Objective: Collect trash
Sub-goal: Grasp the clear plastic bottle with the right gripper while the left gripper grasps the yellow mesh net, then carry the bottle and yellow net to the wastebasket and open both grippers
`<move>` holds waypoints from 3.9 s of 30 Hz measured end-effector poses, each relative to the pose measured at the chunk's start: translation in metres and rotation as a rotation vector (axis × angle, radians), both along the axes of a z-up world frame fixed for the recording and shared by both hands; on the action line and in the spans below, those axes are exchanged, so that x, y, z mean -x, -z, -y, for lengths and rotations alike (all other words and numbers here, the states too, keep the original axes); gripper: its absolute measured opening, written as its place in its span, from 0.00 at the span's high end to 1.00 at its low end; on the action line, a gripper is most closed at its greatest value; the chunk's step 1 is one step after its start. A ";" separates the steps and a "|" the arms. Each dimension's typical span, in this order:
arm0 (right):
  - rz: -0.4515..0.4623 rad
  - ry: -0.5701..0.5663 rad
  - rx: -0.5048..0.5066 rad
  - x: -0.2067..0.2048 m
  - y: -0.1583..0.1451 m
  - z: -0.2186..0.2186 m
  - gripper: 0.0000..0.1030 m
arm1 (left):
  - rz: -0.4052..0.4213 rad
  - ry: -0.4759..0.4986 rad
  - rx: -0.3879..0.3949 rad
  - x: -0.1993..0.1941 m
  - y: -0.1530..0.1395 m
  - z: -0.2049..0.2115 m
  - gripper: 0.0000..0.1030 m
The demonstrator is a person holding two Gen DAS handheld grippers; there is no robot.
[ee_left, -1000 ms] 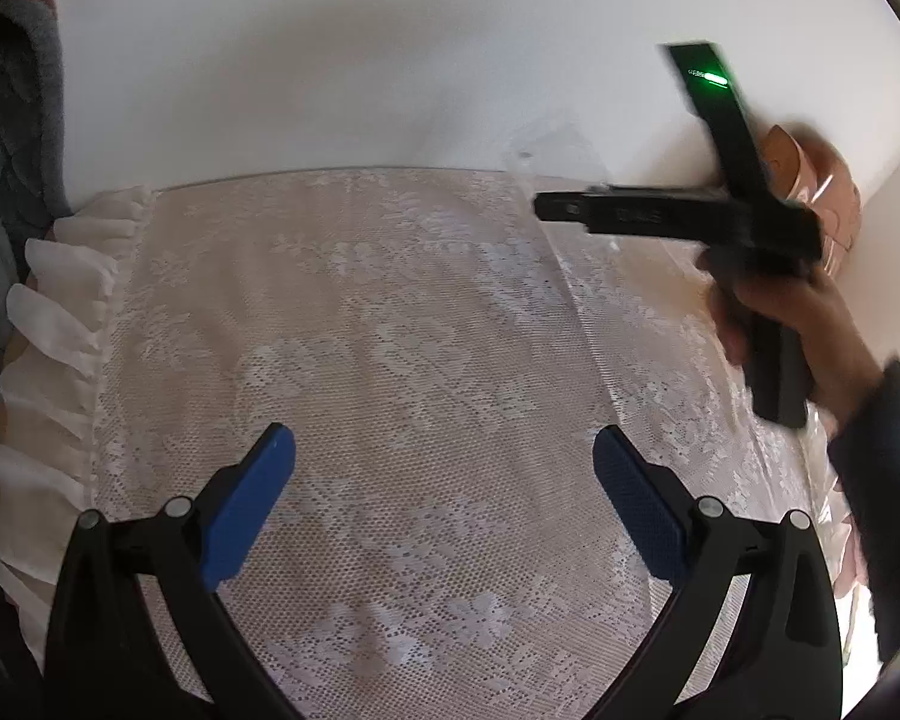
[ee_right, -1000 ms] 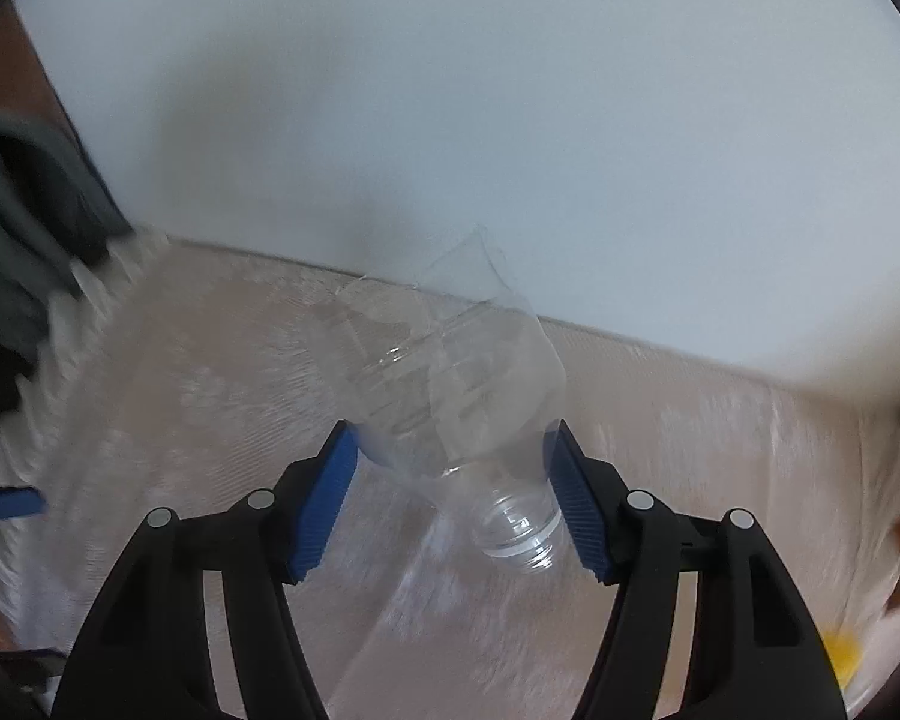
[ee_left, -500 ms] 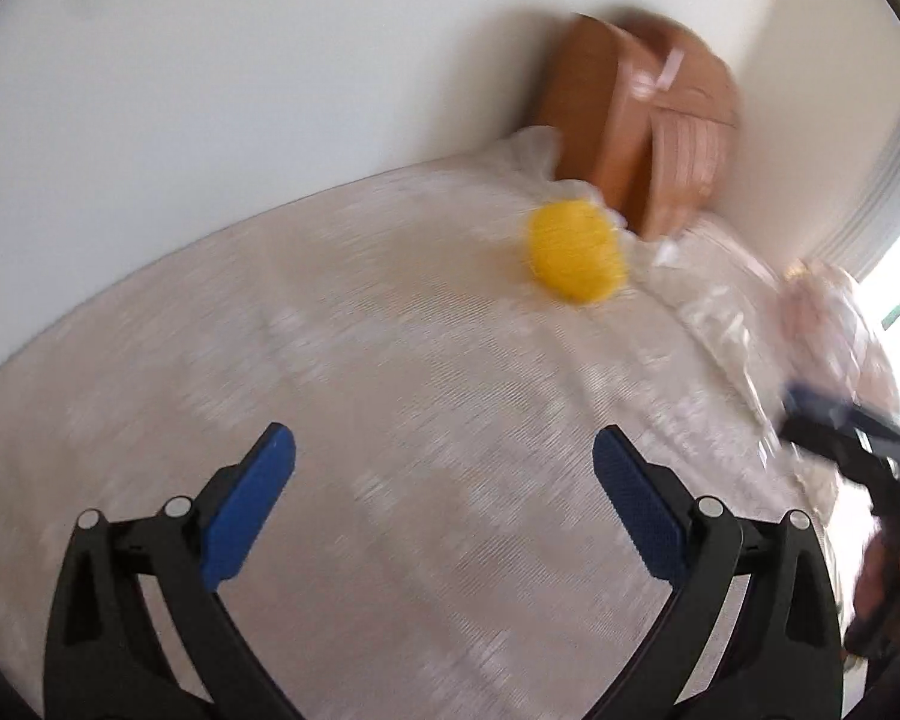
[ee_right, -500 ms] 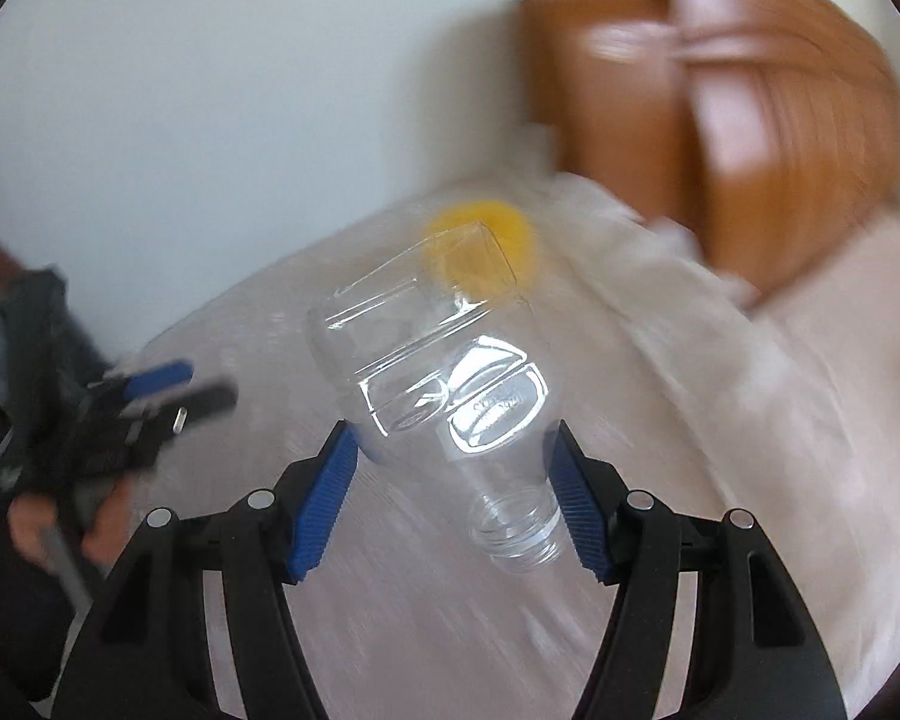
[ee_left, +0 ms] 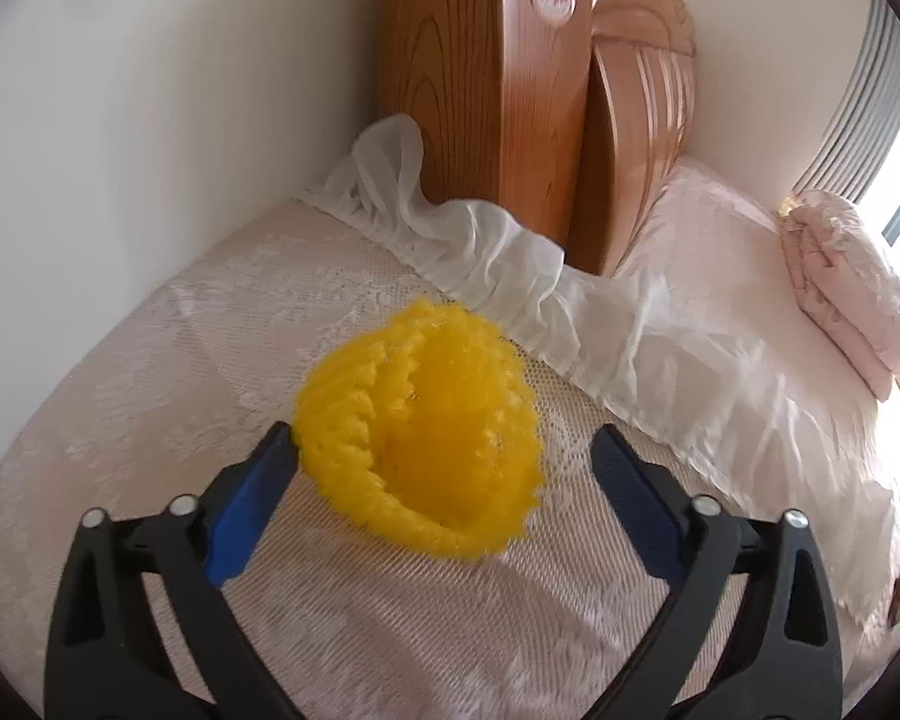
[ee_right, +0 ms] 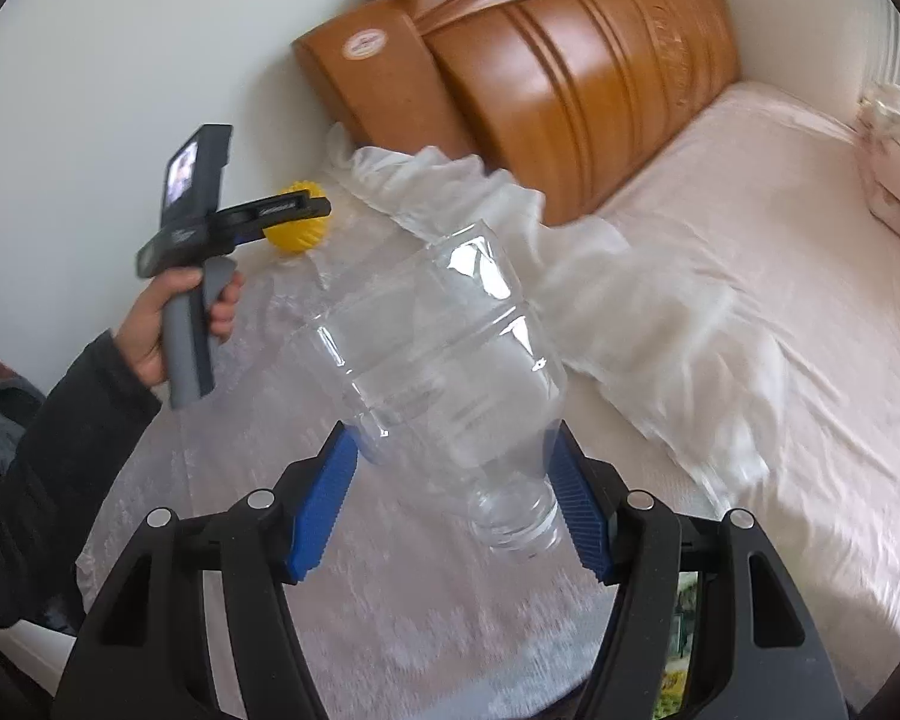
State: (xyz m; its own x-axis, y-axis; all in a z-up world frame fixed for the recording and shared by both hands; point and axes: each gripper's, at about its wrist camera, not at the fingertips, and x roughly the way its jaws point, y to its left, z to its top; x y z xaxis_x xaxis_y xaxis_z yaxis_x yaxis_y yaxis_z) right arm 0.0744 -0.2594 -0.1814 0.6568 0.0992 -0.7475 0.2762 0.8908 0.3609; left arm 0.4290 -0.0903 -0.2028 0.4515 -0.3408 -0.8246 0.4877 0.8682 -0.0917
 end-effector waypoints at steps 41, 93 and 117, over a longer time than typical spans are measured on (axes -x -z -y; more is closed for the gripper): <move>0.043 -0.137 -0.112 0.196 0.014 -0.017 0.37 | -0.082 -0.091 0.047 0.448 -0.076 -0.067 0.71; -0.011 0.382 -0.198 0.370 0.078 0.134 0.37 | -0.148 0.501 -0.165 0.555 -0.006 0.186 0.07; -0.313 0.314 -0.269 0.269 0.155 0.103 0.03 | -0.036 0.218 -0.163 0.495 -0.052 0.064 0.07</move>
